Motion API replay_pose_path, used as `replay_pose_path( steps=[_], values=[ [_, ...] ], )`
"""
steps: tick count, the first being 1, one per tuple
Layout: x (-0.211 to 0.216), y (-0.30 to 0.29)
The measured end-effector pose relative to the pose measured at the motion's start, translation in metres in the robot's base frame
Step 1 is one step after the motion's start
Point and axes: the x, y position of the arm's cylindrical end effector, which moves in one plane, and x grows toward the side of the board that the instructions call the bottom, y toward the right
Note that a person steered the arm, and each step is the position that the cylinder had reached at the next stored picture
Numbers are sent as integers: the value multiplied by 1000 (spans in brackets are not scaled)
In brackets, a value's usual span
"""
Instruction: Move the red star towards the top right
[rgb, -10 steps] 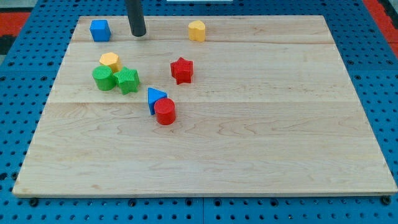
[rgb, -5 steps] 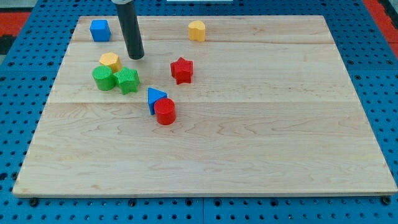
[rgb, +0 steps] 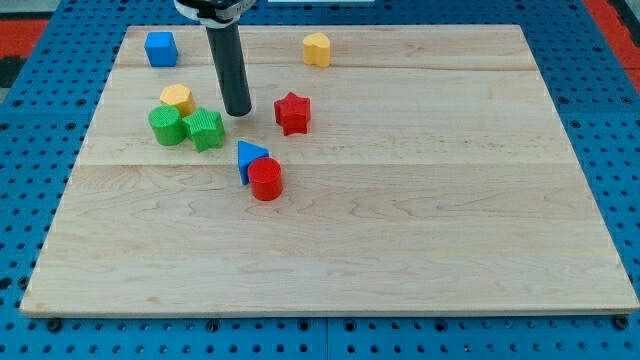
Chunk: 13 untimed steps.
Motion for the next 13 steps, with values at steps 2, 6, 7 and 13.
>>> replay_pose_path(
  steps=[2,6,7,13],
  values=[
    [7,19],
    [28,141],
    [6,196],
    [-89,288]
  ],
)
